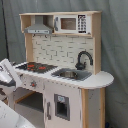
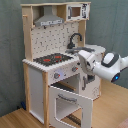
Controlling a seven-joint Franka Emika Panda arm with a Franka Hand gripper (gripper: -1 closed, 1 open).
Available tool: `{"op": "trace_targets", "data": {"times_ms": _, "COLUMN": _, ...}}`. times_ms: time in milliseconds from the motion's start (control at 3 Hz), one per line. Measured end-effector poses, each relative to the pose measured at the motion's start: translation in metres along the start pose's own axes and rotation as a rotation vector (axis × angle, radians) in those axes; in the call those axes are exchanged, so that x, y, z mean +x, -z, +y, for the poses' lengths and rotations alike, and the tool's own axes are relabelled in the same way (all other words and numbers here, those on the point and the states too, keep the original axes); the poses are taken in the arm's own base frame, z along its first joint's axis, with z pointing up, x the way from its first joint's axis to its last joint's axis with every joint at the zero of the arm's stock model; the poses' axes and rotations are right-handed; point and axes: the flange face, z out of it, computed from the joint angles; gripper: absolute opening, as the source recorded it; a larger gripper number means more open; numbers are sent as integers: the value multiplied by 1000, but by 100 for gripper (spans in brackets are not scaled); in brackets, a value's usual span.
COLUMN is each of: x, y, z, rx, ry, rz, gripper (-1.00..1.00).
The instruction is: Play with the kitchen
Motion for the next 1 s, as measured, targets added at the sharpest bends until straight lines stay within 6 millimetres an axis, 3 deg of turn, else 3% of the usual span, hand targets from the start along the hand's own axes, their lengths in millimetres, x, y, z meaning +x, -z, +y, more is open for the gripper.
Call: {"op": "trace_targets", "data": {"times_ms": 1000, "x": 18, "y": 7, "z": 73, "rx": -82, "ry": 110, "rz": 24, "gripper": 100}}
